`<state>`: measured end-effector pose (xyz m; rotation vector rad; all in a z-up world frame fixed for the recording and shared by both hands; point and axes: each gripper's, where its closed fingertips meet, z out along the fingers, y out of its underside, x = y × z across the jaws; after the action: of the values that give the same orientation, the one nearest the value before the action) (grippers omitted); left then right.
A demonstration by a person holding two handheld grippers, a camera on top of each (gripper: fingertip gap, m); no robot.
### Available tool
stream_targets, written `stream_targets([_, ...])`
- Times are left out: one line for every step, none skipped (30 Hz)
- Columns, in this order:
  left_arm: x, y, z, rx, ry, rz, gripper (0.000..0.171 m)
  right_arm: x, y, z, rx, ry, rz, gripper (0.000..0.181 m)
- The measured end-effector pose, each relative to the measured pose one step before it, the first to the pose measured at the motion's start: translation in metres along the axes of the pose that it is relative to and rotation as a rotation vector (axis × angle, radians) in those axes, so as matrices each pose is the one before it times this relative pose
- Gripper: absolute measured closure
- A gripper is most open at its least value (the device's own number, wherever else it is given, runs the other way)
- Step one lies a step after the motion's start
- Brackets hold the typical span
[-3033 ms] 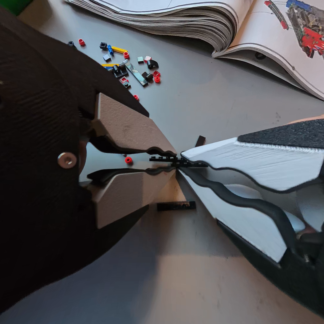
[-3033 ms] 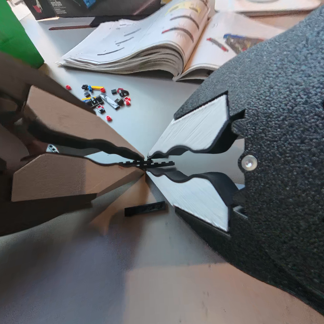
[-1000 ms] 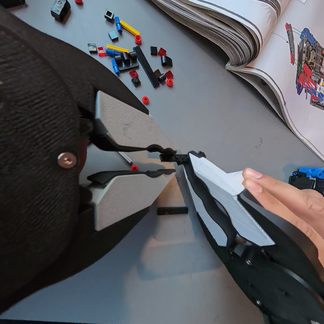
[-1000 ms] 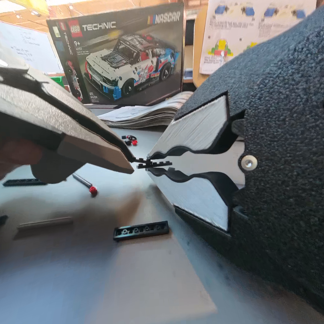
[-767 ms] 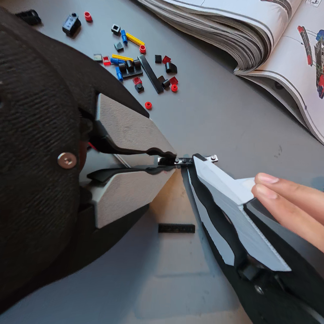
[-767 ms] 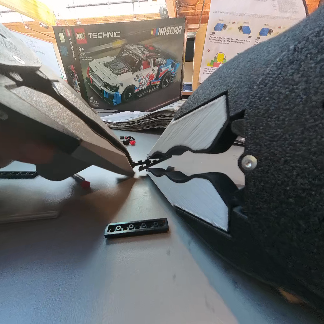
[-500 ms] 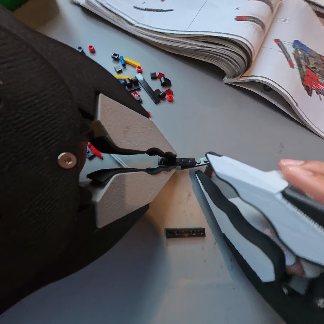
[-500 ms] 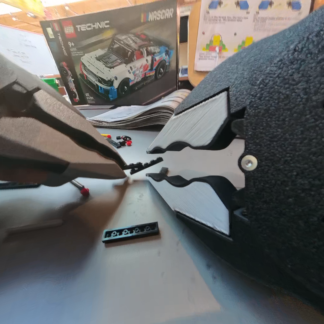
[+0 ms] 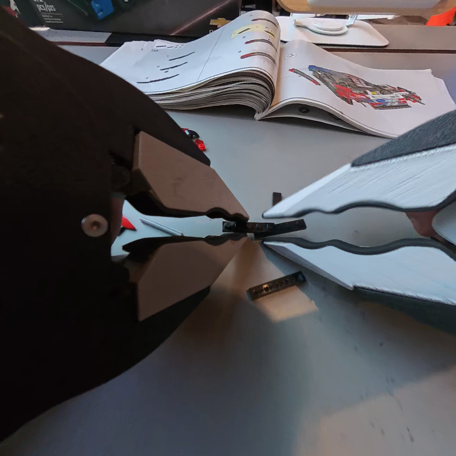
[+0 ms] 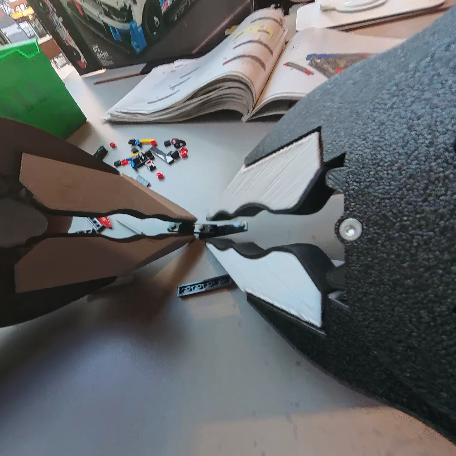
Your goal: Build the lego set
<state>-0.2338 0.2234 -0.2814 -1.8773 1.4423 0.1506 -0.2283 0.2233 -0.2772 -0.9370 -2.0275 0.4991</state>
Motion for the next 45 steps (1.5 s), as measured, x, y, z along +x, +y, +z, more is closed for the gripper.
stream_targets([-0.00006, -0.00045, 0.00012, 0.00368, 0.0036, -0.0155, 0.166, -0.00109, 0.00061, 0.00031, -0.0037, -0.0091, 0.011, 0.172])
stream_targets([-0.0001, -0.00008, 0.00007, 0.002, 0.0052, -0.0186, 0.166, -0.00009, 0.00056, -0.00036, -0.0033, -0.0074, 0.0146, 0.172])
stream_targets([-0.00071, 0.0, 0.00005, 0.00052, 0.0019, -0.017, 0.165, -0.00006, 0.00047, -0.00014, -0.0052, -0.0082, 0.0218, 0.172])
stream_targets([-0.00022, -0.00029, -0.0002, 0.0012, 0.0045, -0.0162, 0.163, -0.00004, 0.00029, 0.00022, -0.0034, -0.0057, 0.0214, 0.172])
stream_targets([0.00216, -0.00092, -0.00045, 0.00702, 0.0197, -0.0163, 0.163, 0.00001, 0.00008, 0.0002, -0.0015, -0.0025, 0.0138, 0.172])
stream_targets([0.00124, -0.00125, -0.00021, 0.00885, 0.0142, -0.0231, 0.162, -0.00003, 0.00013, 0.00009, -0.0012, -0.0005, 0.0052, 0.172])
stream_targets([0.00046, -0.00016, -0.0002, 0.00178, 0.0116, -0.0226, 0.161, 0.0001, 0.00001, -0.00003, -0.0005, 0.0016, 0.0007, 0.172])
stream_targets([0.00096, -0.00044, -0.00042, 0.00227, 0.0139, -0.0199, 0.159, -0.00007, 0.00004, -0.00002, 0.0001, 0.002, -0.0009, 0.172])
stream_targets([0.00145, -0.00071, -0.00048, 0.00551, 0.0156, -0.0176, 0.157, 0.0, 0.00013, -0.00007, 0.0002, -0.0003, 0.0014, 0.172])
stream_targets([0.00008, -0.00087, -0.0003, 0.00479, 0.0077, -0.0194, 0.158, -0.00007, 0.00015, -0.00006, -0.0003, -0.003, 0.0061, 0.171])
stream_targets([-0.00223, -0.00053, 0.00037, 0.00412, -0.0033, -0.0253, 0.162, 0.00005, 0.0002, 0.00013, -0.001, -0.0044, 0.0089, 0.172])
stream_targets([-0.00201, 0.00007, 0.0014, -0.00027, -0.0007, -0.0284, 0.166, -0.00003, 0.00017, 0.00011, -0.0012, -0.0043, 0.0091, 0.172])
stream_targets([0.00103, 0.00105, 0.00263, -0.00824, 0.0146, -0.0285, 0.166, 0.00017, 0.00018, 0.00003, -0.001, -0.002, 0.0069, 0.172])
stream_targets([0.00142, -0.00162, 0.00148, 0.00832, 0.0115, -0.0186, 0.166, 0.00013, 0.00033, -0.00009, -0.0012, -0.0004, 0.0043, 0.172])
stream_targets([0.00146, -0.00102, 0.00056, 0.00495, 0.0061, -0.0066, 0.166, -0.00022, -0.00001, 0.00014, -0.0003, -0.0019, 0.0015, 0.173])
stream_targets([-0.00007, 0.00015, -0.00011, -0.00318, -0.0049, 0.0027, 0.166, -0.00001, 0.0, 0.00005, -0.0015, 0.0022, -0.0004, 0.173])
stream_targets([0.00005, 0.00015, -0.00022, -0.00422, -0.0035, -0.0011, 0.166, -0.00007, -0.00012, 0.00006, -0.0013, 0.0038, -0.0022, 0.173])
stream_targets([-0.00005, 0.00008, 0.00002, -0.00337, -0.0037, 0.0014, 0.166, 0.00004, 0.00006, 0.00003, -0.0003, 0.0022, -0.0015, 0.173])
stream_targets([0.00008, 0.00008, -0.00015, -0.00095, -0.0045, 0.0055, 0.166, -0.00001, 0.00004, 0.00008, -0.0005, -0.0027, 0.0068, 0.173])
stream_targets([0.00014, 0.00004, -0.0001, -0.0004, -0.0016, 0.0033, 0.166, -0.00001, 0.00011, 0.0, -0.0009, -0.0052, 0.0118, 0.173])
stream_targets([0.0, 0.00001, 0.00002, 0.00128, 0.0014, -0.0006, 0.166, 0.00002, 0.00007, -0.00003, 0.0005, -0.0021, 0.0044, 0.173])
stream_targets([-0.00006, 0.00005, -0.00006, 0.00385, 0.0023, -0.0006, 0.166, -0.00019, -0.00014, -0.0001, 0.0013, 0.0038, -0.0071, 0.173])
stream_targets([-0.00036, -0.00002, -0.00004, 0.00428, 0.0016, 0.0022, 0.166, -0.00016, -0.00028, -0.00022, 0.0013, 0.0094, -0.0157, 0.173])
stream_targets([-0.00023, -0.00006, 0.00014, 0.0067, 0.0051, 0.0024, 0.166, 0.00002, -0.00026, -0.00033, 0.0022, 0.0138, -0.0214, 0.173])
stream_targets([0.00039, -0.00019, 0.00029, 0.00691, 0.0127, -0.0108, 0.166, 0.00044, -0.00033, -0.00065, 0.0042, 0.0126, -0.0187, 0.173])
stream_targets([-0.00035, -0.00012, 0.00037, 0.00246, 0.0089, -0.0174, 0.166, 0.00061, -0.00054, -0.00081, 0.0077, 0.0056, -0.0085, 0.171])
stream_targets([-0.00088, 0.00013, 0.00048, -0.00181, -0.0001, -0.0099, 0.166, 0.00029, -0.00114, -0.00142, 0.0134, -0.0045, 0.0053, 0.169])
stream_targets([-0.00023, -0.00029, 0.00017, -0.00125, -0.0031, 0.0036, 0.166, 0.00037, -0.00156, -0.00218, 0.0178, -0.0109, 0.0183, 0.169])
stream_targets([-0.00006, -0.00004, 0.00006, -0.00235, -0.0038, 0.0098, 0.166, 0.00141, -0.00108, -0.00242, 0.0139, -0.0088, 0.026, 0.169])
stream_targets([-0.00023, -0.00017, 0.00014, -0.00177, -0.0033, 0.0066, 0.166, 0.00183, -0.00037, -0.00201, 0.0064, -0.0072, 0.0239, 0.167])
stream_targets([-0.00023, -0.00018, 0.00035, -0.00142, -0.0013, 0.0013, 0.166, 0.00119, -0.0001, -0.00149, 0.002, -0.007, 0.016, 0.166])
stream_targets([-0.00018, -0.00016, 0.00023, -0.00151, 0.0, 0.0022, 0.166, 0.0008, 0.00007, -0.00086, -0.001, -0.0032, 0.0084, 0.166])
stream_targets([-0.00023, -0.00017, 0.00008, -0.00117, -0.0008, 0.0065, 0.166, -0.00017, 0.00036, -0.00016, -0.0055, -0.0026, 0.0024, 0.166])
stream_targets([0.0, -0.00005, 0.0, 0.00002, -0.0019, 0.014, 0.166, -0.00146, 0.00076, 0.00038, -0.01, -0.0053, -0.0062, 0.166])
stream_targets([0.00005, -0.00012, -0.00002, 0.00049, -0.0037, 0.0215, 0.166, -0.00161, 0.00043, 0.00034, -0.0087, -0.0033, -0.014, 0.166])
stream_targets([-0.00002, -0.00021, 0.00001, -0.00192, -0.0017, 0.0162, 0.166, -0.00107, 0.00049, 0.00013, -0.0081, -0.0002, -0.0157, 0.167])
stream_targets([-0.00006, -0.00006, 0.00007, -0.00323, 0.0033, 0.0071, 0.166, 0.00088, 0.00112, -0.0004, -0.01, 0.0059, -0.0115, 0.167])
stream_targets([-0.00023, 0.00024, -0.00016, -0.00258, 0.0059, 0.0036, 0.166, 0.003, 0.00092, -0.00112, -0.006, 0.011, -0.0019, 0.167])
stream_targets([-0.0011, 0.0012, -0.00058, -0.00523, 0.0024, 0.0044, 0.166, 0.00392, -0.00019, -0.00239, 0.0033, 0.0102, 0.0094, 0.168])
stream_targets([-0.00182, 0.00215, -0.00115, -0.0106, -0.0017, 0.0075, 0.166, 0.00387, -0.00173, -0.00345, 0.0118, 0.0055, 0.0184, 0.169])
stream_targets([-0.002, 0.00169, -0.00191, -0.00716, -0.002, 0.0074, 0.166, 0.0031, -0.00267, -0.00405, 0.0172, 0.0006, 0.0231, 0.17])
stream_targets([-0.00173, -0.00035, -0.00214, 0.00515, -0.0013, 0.0017, 0.166, 0.00175, -0.00311, -0.00364, 0.0181, -0.004, 0.0228, 0.171])
stream_targets([-0.00062, -0.00231, -0.00209, 0.01432, 0.0036, -0.0036, 0.166, 0.0005, -0.00264, -0.00236, 0.0133, -0.007, 0.0179, 0.171])
stream_targets([0.00101, -0.00288, -0.00161, 0.01416, 0.0087, 0.0005, 0.166, -0.00072, -0.00127, -0.00067, 0.0047, -0.009, 0.0085, 0.171])
stream_targets([0.00098, -0.00229, -0.00079, 0.00791, 0.0033, 0.0075, 0.166, -0.00096, 0.00007, 0.00095, -0.0027, -0.0054, -0.0015, 0.171])
